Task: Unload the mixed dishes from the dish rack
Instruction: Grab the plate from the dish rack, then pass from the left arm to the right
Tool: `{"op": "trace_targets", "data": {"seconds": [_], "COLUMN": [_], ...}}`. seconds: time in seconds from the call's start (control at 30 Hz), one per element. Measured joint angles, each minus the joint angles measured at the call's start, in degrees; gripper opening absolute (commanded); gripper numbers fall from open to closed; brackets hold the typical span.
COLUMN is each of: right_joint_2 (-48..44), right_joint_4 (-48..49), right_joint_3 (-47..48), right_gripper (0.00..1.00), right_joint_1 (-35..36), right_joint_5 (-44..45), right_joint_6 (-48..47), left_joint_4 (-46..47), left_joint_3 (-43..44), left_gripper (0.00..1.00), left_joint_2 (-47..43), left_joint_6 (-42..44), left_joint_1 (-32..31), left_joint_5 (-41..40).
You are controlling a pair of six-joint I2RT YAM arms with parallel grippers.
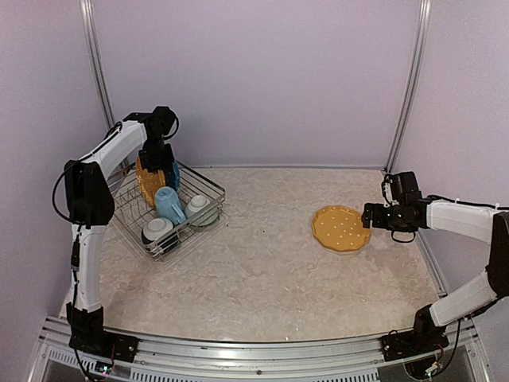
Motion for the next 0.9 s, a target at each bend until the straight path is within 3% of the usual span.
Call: {"op": "trace_targets", "data": {"seconds": [0.43,0.9], "right_joint_2": [0.0,-0.9], "right_joint_4": [0.0,0.0], "right_joint_3": [0.0,0.0], "right_gripper": [1.0,1.0], "right_joint_1": [0.6,0.7], "right_joint_5": [0.2,0.5], "right_joint_6": [0.4,0.5], "left_joint_4": [-4.8,-5.9], "left_joint_3": [4.2,4.6], "left_gripper": [0.0,0.0], "left_joint_2": [-0.1,-2.6], "left_joint_6": [-3.1,0.5], "left_joint_1": [-4.1,-8.3], "left_joint_5": [-7.5,-15.2]}}
